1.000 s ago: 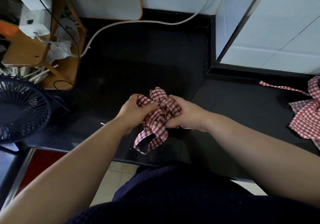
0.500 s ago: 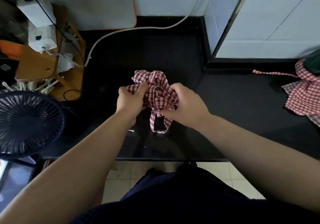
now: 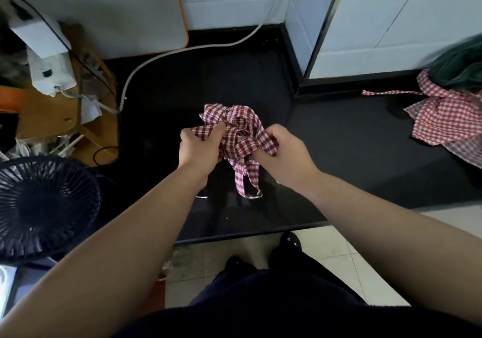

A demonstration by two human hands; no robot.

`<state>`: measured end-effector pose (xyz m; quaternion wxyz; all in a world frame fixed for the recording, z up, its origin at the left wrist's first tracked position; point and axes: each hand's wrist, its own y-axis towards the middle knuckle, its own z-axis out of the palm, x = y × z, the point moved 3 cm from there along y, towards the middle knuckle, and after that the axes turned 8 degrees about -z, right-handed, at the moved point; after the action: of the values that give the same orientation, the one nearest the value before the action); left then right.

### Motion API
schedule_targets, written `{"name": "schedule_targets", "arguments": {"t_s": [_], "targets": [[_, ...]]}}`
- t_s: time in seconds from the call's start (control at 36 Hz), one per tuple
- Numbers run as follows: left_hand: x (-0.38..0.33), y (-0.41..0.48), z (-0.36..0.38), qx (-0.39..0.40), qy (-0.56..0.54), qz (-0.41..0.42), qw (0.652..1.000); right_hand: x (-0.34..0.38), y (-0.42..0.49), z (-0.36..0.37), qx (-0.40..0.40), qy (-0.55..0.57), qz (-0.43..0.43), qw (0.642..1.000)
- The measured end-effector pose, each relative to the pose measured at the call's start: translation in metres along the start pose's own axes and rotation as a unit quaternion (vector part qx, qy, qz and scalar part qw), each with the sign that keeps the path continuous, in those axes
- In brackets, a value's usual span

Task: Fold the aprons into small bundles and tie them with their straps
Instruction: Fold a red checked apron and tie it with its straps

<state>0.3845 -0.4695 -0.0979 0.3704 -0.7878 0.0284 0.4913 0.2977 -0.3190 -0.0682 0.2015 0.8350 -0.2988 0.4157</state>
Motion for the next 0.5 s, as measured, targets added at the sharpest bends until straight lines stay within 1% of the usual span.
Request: {"name": "schedule_targets", "arguments": {"t_s": [0.08, 0.25, 0.39, 0.5], "targets": [[-0.002, -0.003, 0.005, 0.020, 0.008, 0.010, 1.000, -0.002, -0.003, 0.002, 0.009, 0.046, 0.042, 0.998], [-0.002, -0.003, 0.014, 0.029, 0.034, 0.027, 0.999, -0.006, -0.008, -0.001, 0.033, 0.030, 0.047, 0.998], [-0.004, -0.008, 0.025, 0.043, 0.043, 0.022, 0.998, -0.008, -0.007, -0.017, 0.008, 0.030, 0.056, 0.998], [-0.008, -0.015, 0.042, 0.059, 0.011, -0.002, 0.998, -0.009, -0.008, -0.038, 0.003, 0.053, 0.059, 0.997]]}}
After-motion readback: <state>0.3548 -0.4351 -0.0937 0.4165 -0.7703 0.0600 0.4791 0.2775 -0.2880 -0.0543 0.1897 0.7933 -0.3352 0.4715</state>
